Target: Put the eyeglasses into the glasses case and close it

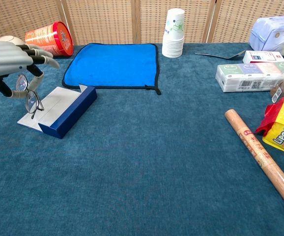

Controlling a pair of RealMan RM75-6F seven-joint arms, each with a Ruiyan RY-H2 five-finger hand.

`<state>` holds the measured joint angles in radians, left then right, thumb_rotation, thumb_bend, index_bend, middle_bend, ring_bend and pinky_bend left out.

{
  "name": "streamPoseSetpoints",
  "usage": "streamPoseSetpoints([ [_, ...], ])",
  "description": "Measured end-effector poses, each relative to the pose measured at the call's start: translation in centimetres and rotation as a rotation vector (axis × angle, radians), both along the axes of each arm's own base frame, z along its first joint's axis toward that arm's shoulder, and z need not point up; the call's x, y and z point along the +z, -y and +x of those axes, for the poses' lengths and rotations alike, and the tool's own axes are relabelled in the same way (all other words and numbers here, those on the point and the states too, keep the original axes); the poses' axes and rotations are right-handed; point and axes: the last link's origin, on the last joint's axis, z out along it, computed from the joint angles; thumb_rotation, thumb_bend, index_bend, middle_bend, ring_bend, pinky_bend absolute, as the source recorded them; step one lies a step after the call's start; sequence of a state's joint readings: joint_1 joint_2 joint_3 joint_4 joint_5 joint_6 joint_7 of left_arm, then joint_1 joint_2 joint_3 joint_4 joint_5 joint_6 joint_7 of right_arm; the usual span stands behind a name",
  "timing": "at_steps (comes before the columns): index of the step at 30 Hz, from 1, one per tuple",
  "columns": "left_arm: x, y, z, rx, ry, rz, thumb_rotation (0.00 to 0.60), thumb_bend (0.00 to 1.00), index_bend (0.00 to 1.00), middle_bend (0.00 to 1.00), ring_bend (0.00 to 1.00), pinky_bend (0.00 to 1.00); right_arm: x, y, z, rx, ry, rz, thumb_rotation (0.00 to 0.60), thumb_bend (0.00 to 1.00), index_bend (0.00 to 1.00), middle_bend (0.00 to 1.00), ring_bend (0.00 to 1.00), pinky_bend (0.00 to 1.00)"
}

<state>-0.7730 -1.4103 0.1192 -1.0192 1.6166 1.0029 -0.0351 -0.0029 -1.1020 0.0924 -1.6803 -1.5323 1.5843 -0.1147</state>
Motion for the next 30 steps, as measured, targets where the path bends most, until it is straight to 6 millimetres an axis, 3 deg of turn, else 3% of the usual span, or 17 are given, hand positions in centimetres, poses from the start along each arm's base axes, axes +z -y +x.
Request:
streamPoseSetpoints([
  [9,-1.2,-0.4,-0.2,0.004,-0.021,-0.01,0.6,0.35,0.59,0.11,0.0,0.0,0.3,-0.1,-0.1,-0.002,0.0,-0.008,0.6,0.4,0.0,0.08,0.09,0.28],
  [25,-2.3,-0.7,0.3,-0.007,-0.017,-0.01,0.6,0.35,0.21,0.0,0.0,0.0,0.7,-0.5,-0.3,-0.007,0.004,-0.018,0.6,0.4,0.0,0.08,0.09,0.28],
  [30,-1.1,-0.9,0.8,-0.033,0.03,0.037,0.6,0.35,0.19,0.01,0.0,0.0,0.7,-0.4,-0.1,0.0,0.005,-0.019,0.6,0.4,0.0,0.08,0.09,0.28],
])
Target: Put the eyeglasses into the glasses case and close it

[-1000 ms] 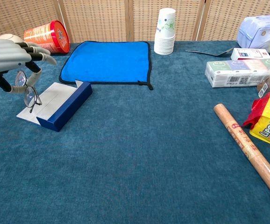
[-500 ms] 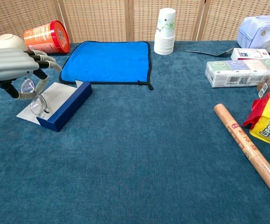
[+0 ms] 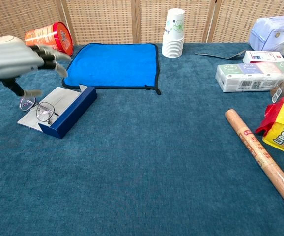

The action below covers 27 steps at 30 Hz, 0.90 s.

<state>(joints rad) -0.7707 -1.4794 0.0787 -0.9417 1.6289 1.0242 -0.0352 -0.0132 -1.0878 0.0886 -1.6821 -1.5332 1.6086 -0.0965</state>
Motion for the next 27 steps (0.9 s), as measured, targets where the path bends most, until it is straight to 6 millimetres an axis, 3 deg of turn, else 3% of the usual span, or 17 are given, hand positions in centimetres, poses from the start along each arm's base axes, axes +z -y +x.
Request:
streamPoseSetpoints([
  [8,3.2,0.6,-1.8,0.051,0.009,0.06,0.6,0.32,0.18,0.01,0.0,0.0,-0.3,0.3,0.2,0.012,0.005,0.006,0.6,0.4,0.0,0.08,0.09,0.28],
  [20,3.4,2.5,-5.7,0.192,-0.055,0.064,0.6,0.27,0.02,0.0,0.0,0.0,-1.0,1.2,0.5,0.025,0.008,0.027,0.6,0.4,0.0,0.08,0.09,0.28],
  [27,2.8,2.6,-6.7,0.237,-0.097,0.088,0.6,0.27,0.0,0.0,0.0,0.0,-1.1,1.1,0.2,0.014,0.012,0.028,0.6,0.4,0.0,0.08,0.09,0.28],
])
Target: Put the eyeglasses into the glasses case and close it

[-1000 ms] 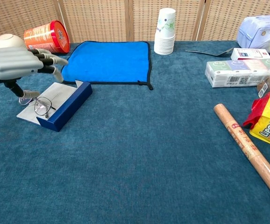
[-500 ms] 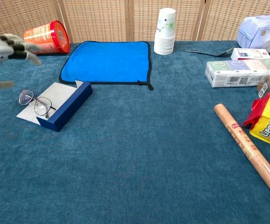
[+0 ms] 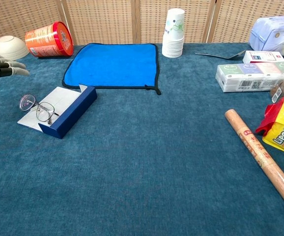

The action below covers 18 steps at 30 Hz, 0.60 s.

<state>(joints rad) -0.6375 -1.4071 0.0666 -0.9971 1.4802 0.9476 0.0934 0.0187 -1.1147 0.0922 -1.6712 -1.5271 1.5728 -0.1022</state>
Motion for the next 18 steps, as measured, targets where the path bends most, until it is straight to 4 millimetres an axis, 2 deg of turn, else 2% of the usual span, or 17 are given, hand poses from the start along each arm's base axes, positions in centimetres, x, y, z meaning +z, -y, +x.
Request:
streamPoseSetpoints([
  [10,-1.6,-1.6,1.5,-0.035,-0.049,0.004,0.6,0.27,0.0,0.0,0.0,0.0,0.4,-0.6,-0.3,-0.017,0.001,-0.018,0.6,0.4,0.0,0.08,0.09,0.28],
  [18,-2.3,-2.6,1.8,-0.049,-0.076,0.002,0.6,0.27,0.0,0.0,0.0,0.0,0.6,-1.2,-0.6,-0.031,0.003,-0.033,0.6,0.4,0.0,0.08,0.09,0.28],
])
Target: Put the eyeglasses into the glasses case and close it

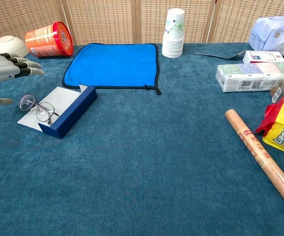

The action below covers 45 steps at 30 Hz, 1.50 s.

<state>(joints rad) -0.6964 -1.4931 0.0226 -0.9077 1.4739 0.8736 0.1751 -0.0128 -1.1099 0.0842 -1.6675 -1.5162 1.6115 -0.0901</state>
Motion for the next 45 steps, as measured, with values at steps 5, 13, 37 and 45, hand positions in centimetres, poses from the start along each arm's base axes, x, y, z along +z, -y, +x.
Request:
streamPoseSetpoints([
  [5,-0.3,-0.7,0.6,-0.002,0.023,0.006,0.6,0.27,0.0,0.0,0.0,0.0,0.0,0.0,0.0,0.002,-0.001,0.001,0.6,0.4,0.0,0.08,0.09,0.28],
  [13,0.2,-0.9,-0.1,0.026,0.027,0.016,0.6,0.27,0.0,0.0,0.0,0.0,-0.2,0.1,0.0,0.003,0.0,0.007,0.6,0.4,0.0,0.08,0.09,0.28],
  [37,-2.4,-2.9,3.1,-0.059,0.012,-0.012,0.6,0.27,0.0,0.0,0.0,0.0,-0.1,-0.3,-0.2,-0.013,0.002,-0.003,0.6,0.4,0.0,0.08,0.09,0.28],
  [45,-3.4,-3.4,5.0,-0.098,0.019,-0.03,0.6,0.27,0.0,0.0,0.0,0.0,0.2,-0.7,-0.5,-0.02,0.005,-0.015,0.6,0.4,0.0,0.08,0.09,0.28],
])
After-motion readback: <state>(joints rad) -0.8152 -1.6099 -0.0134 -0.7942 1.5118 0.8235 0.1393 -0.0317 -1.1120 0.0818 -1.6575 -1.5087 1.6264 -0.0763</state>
